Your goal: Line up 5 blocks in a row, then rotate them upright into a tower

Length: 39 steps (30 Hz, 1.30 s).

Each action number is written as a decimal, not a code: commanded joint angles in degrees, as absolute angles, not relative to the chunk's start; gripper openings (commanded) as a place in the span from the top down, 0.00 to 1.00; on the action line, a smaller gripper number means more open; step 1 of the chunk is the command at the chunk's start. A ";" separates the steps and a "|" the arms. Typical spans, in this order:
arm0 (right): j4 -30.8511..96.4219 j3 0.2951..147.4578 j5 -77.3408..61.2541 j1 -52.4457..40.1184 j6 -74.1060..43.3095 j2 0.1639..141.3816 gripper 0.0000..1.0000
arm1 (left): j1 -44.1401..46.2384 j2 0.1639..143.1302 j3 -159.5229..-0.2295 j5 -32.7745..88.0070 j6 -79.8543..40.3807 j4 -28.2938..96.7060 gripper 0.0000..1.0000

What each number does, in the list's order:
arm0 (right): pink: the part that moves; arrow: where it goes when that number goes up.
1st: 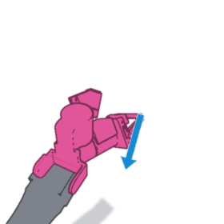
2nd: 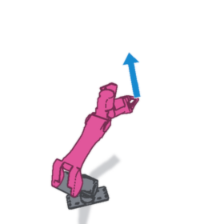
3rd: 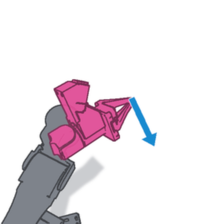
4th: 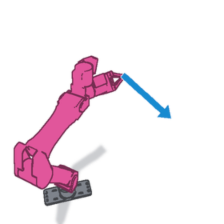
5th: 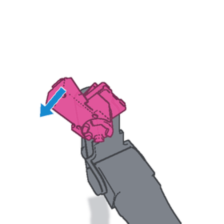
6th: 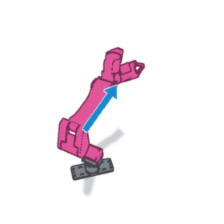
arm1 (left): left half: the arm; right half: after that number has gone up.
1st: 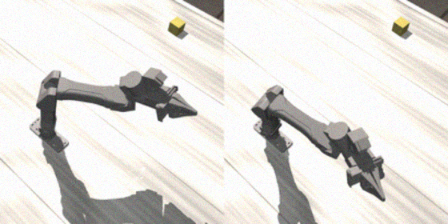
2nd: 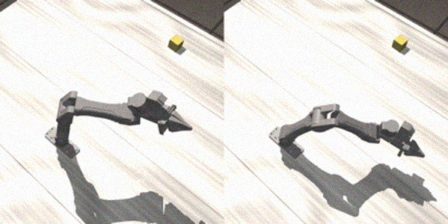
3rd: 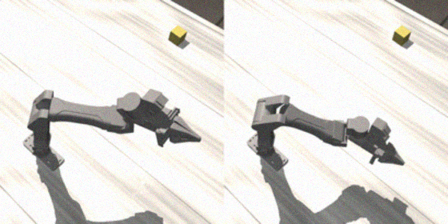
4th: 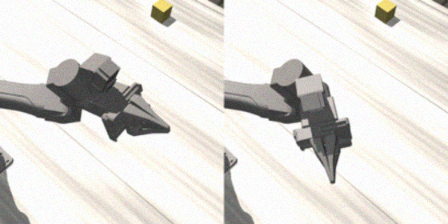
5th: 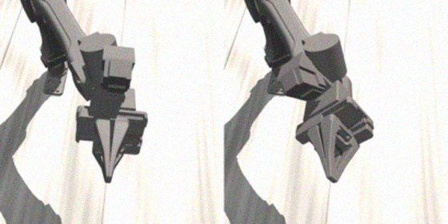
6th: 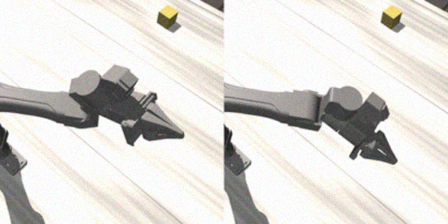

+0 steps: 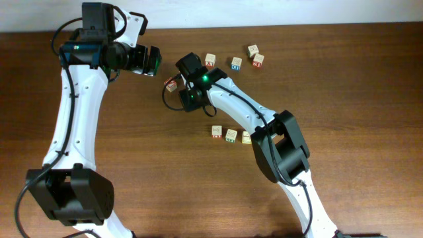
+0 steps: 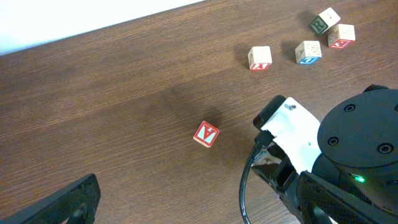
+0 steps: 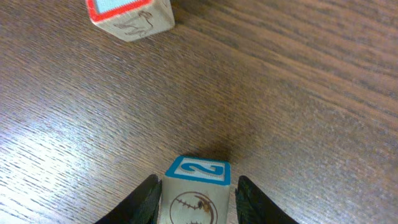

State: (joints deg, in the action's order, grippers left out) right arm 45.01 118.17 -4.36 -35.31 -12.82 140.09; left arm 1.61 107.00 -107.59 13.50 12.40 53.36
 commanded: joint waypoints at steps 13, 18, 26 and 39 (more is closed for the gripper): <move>52.80 117.32 -5.80 -35.73 -14.26 131.79 0.75 | 1.72 107.15 -108.49 13.56 12.91 53.30 0.01; 61.14 113.60 -5.54 -36.42 -26.30 131.63 0.84 | 1.72 107.15 -108.49 13.54 12.91 53.30 0.01; 58.76 106.06 -5.63 -38.33 -29.71 131.66 0.79 | 1.72 107.15 -108.49 13.54 12.91 53.28 0.01; 60.75 106.96 -3.44 -38.20 -29.39 123.28 0.48 | 1.72 107.15 -108.49 13.54 12.91 53.28 0.01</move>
